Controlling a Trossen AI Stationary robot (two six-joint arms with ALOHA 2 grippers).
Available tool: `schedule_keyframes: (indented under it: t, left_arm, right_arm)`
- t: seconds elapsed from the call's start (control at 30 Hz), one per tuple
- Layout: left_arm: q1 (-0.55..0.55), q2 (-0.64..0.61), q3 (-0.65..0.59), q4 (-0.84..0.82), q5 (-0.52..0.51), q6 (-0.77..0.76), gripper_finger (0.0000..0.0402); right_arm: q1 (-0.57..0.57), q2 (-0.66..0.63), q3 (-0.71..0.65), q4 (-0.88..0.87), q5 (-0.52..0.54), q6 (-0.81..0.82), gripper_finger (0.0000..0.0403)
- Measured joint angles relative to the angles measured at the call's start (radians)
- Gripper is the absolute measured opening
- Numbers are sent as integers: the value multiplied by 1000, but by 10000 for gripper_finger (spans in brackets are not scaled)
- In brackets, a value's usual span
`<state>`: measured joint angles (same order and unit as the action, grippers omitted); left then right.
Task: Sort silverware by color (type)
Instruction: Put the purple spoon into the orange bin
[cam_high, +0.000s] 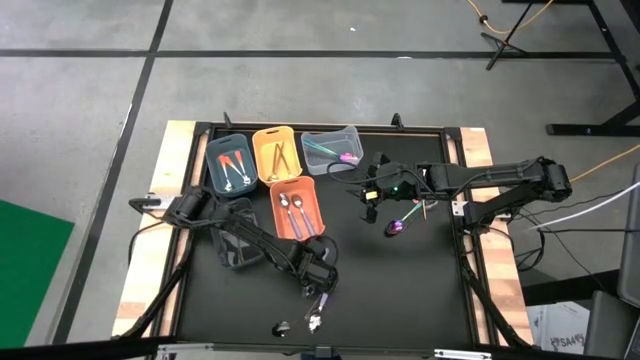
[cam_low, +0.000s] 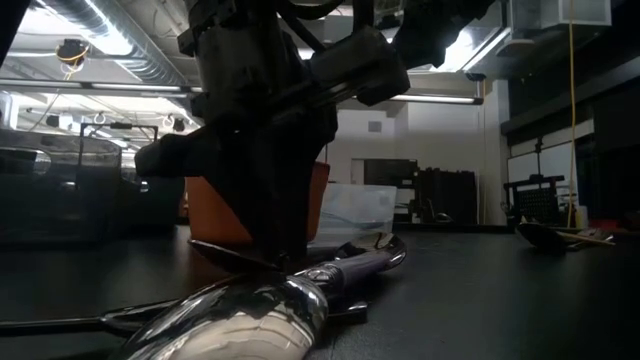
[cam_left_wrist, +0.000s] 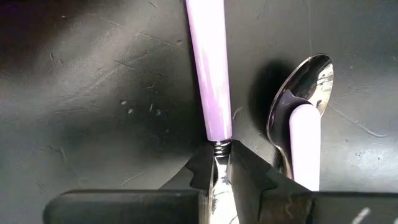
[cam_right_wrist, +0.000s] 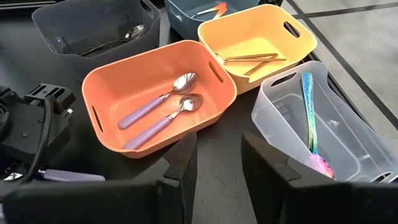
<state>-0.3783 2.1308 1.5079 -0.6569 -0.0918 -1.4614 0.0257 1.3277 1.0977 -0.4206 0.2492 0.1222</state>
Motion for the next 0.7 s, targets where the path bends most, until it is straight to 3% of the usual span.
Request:
schedule_keyframes:
  t: [0.2, 0.5, 0.7]
  left_arm:
    - [-7, 1, 58, -106, 7, 28, 29]
    - [-6, -1, 253, -378, -43, 171, 31]
    - [1, -2, 390, -570, -158, 301, 32]
  right_arm:
    - [0, 0, 0, 0, 0, 0, 111]
    - [0, -15, 0, -29, 8, -109, 111]
    - [-1, -83, 0, -83, 171, -141, 111]
